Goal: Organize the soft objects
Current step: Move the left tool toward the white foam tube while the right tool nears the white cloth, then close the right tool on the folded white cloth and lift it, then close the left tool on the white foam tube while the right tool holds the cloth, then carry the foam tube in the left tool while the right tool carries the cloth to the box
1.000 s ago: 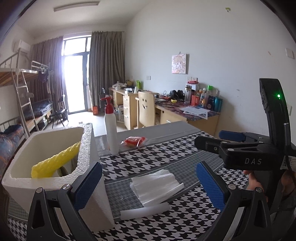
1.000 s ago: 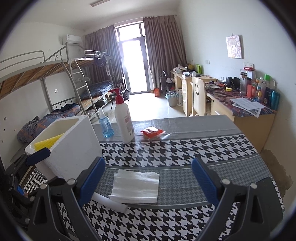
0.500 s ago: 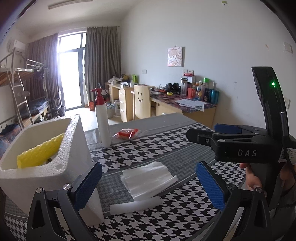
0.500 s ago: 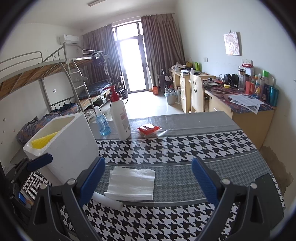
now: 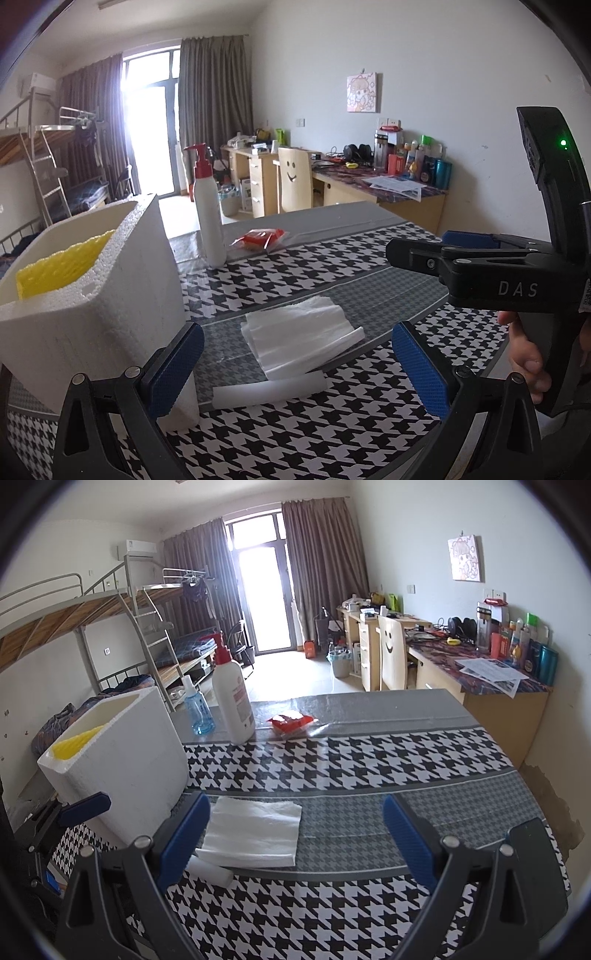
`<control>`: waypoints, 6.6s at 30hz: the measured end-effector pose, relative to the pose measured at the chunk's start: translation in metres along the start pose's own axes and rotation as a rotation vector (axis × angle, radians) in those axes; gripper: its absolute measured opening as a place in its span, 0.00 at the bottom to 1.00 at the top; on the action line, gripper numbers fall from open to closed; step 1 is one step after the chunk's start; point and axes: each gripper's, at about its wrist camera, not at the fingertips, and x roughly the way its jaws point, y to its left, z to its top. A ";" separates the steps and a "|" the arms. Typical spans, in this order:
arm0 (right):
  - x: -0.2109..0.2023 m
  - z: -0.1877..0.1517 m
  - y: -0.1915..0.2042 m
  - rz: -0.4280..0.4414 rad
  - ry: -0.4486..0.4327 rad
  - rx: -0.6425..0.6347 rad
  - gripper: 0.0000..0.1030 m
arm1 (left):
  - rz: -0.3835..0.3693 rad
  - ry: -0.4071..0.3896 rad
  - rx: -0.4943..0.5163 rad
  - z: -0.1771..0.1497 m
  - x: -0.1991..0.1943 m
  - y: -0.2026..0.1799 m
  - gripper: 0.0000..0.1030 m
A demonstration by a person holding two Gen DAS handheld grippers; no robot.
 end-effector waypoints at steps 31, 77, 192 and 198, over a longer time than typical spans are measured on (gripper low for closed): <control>0.043 -0.019 0.001 0.015 0.133 -0.021 0.94 | 0.105 0.162 -0.027 -0.027 0.040 0.002 0.99; 0.102 -0.031 0.023 0.041 0.272 -0.107 0.84 | -0.013 0.323 -0.019 -0.040 0.072 0.010 0.75; 0.004 -0.004 0.023 0.007 0.025 -0.055 0.09 | -0.049 0.083 0.080 -0.001 -0.010 0.021 0.10; -0.002 -0.001 0.024 0.006 -0.001 -0.051 0.09 | -0.063 0.056 0.070 0.003 -0.020 0.023 0.10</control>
